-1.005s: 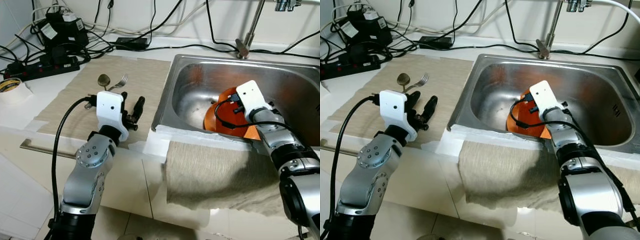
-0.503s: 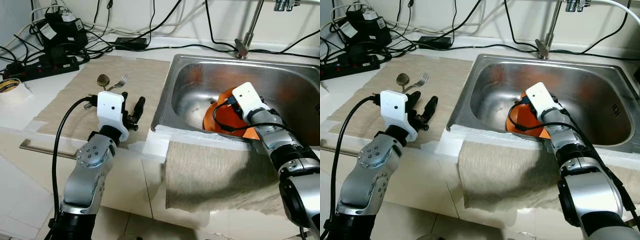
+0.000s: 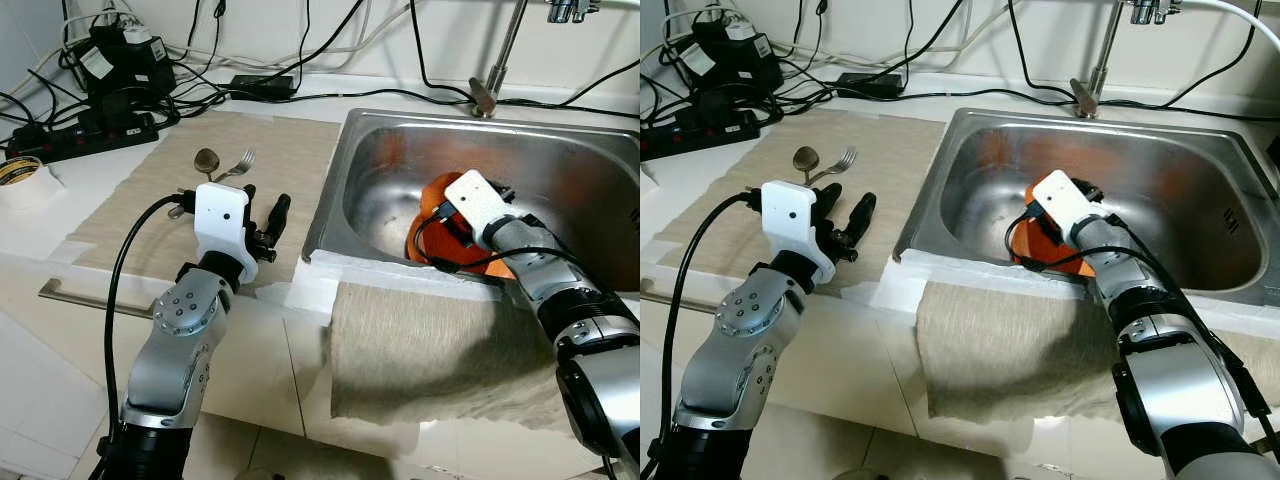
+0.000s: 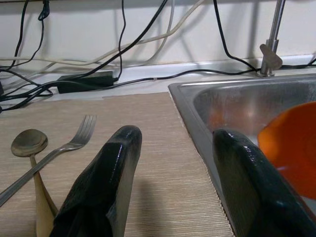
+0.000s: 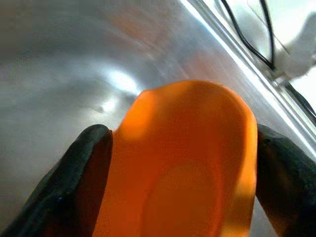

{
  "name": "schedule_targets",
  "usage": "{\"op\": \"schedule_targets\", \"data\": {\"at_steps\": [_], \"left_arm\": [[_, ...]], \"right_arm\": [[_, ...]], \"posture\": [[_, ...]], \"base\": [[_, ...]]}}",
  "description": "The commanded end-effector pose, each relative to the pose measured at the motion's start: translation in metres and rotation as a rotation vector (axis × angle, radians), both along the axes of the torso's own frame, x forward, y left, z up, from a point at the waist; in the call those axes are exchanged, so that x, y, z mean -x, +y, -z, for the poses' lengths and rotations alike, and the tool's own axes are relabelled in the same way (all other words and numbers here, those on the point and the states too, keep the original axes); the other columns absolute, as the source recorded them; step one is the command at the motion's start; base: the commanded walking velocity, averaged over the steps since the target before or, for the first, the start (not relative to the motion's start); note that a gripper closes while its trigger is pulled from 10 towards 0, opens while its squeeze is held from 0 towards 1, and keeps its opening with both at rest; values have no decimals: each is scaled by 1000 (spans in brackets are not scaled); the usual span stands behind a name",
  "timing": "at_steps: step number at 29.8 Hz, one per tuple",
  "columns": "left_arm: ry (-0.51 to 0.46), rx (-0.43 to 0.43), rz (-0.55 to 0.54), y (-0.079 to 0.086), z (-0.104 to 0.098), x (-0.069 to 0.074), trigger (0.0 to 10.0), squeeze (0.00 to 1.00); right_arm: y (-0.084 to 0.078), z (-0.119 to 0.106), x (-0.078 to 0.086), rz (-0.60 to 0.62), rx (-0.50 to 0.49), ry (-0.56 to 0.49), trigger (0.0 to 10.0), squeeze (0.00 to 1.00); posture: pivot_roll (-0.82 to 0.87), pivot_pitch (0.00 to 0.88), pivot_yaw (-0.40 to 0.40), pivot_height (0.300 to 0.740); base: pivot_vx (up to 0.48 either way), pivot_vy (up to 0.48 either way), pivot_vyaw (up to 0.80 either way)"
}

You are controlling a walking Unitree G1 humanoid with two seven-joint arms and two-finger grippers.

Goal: Kitchen organization

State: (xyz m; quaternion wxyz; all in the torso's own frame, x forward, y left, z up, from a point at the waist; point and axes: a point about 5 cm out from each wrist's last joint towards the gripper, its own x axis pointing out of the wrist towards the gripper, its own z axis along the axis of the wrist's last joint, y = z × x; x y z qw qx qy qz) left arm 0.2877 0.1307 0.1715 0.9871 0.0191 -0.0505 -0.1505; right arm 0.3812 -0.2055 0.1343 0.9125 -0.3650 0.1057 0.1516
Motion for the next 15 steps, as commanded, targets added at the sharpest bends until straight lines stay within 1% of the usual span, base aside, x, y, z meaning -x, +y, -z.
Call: {"op": "schedule_targets", "data": {"at_steps": [1, 3, 4, 8, 11, 13, 15], "left_arm": [[-21, -10, 7, -1, -5, -2, 10000, 0], [-25, -11, 7, -1, -6, -3, 10000, 0], [-28, -13, 8, -1, -7, -3, 10000, 0], [-30, -13, 10, -1, -7, -2, 10000, 0], [-31, -16, 13, -2, -7, -2, 10000, 0], [-31, -17, 13, -2, -7, -2, 10000, 0], [-30, -18, 14, -2, -7, -2, 10000, 0]], "right_arm": [[9, 9, 4, -88, 28, 63, 10000, 1000], [12, 12, 8, -165, 51, 98, 10000, 1000], [13, 11, 9, -194, 63, 95, 10000, 1000], [11, 5, 8, -193, 73, 56, 10000, 1000], [6, -2, 4, -124, -5, 8, 10000, 1000], [-2, -1, 3, -16, -105, -9, 10000, 1000], [-8, 2, 4, 67, -175, -15, 10000, 1000]], "posture": [[0, 0, 44, 736], [1, 0, 44, 736], [1, 0, 46, 736], [2, 0, 47, 736], [-1, 0, 47, 736], [-1, 0, 46, 736], [0, 0, 48, 736]], "base": [[0, 0, 0], [0, 0, 0], [0, 0, 0], [0, 0, 0], [0, 0, 0], [0, 0, 0], [0, 0, 0]]}}
